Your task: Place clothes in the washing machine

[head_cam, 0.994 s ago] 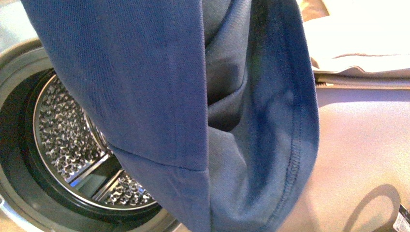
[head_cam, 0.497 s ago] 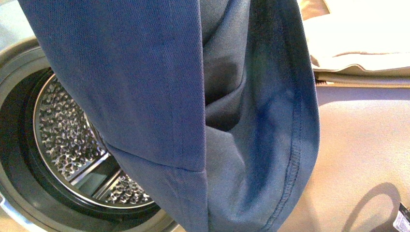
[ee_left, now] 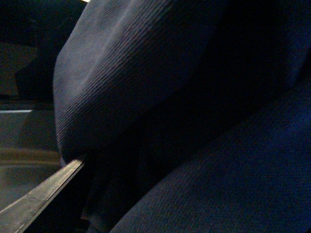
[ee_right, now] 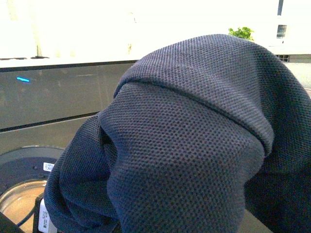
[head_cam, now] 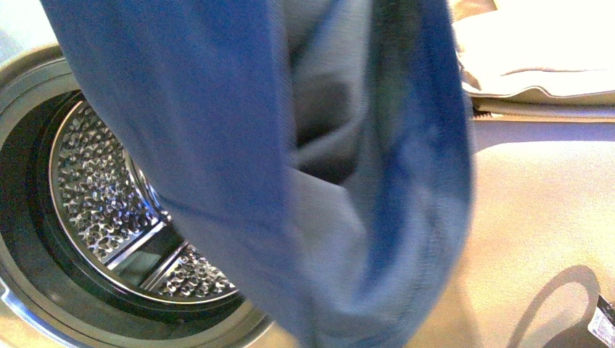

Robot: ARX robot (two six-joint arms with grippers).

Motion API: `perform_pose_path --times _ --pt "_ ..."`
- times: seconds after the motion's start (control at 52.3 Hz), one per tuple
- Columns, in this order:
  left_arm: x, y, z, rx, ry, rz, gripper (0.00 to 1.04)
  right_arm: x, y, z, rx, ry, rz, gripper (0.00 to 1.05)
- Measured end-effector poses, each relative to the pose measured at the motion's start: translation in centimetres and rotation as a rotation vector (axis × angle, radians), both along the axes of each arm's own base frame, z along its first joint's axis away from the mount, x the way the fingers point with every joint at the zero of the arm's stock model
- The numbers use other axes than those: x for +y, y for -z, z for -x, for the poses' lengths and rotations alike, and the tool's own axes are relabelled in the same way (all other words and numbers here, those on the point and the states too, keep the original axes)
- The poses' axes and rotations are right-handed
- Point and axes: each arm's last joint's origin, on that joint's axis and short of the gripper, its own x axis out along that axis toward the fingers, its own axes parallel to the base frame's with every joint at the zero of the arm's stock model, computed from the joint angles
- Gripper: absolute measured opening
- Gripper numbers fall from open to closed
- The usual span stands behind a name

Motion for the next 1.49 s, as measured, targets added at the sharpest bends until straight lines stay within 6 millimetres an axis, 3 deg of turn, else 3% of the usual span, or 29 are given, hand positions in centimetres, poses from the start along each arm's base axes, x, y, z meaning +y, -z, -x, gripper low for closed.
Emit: perform_pose_path --times 0.688,1.167,1.492 --pt "-4.5 -1.5 -0.4 -0.133 0.175 0.058 0.98 0.0 0.0 0.0 0.0 0.0 0.0 0.14" --pt "-8.0 -3.7 -1.8 -0.176 0.132 0.128 0.98 -0.1 0.0 -0.1 0.0 0.01 -0.002 0.14" --pt "-8.8 -4.8 -2.6 -0.202 0.088 0.174 0.98 -0.1 0.0 -0.1 -0.002 0.013 -0.004 0.14"
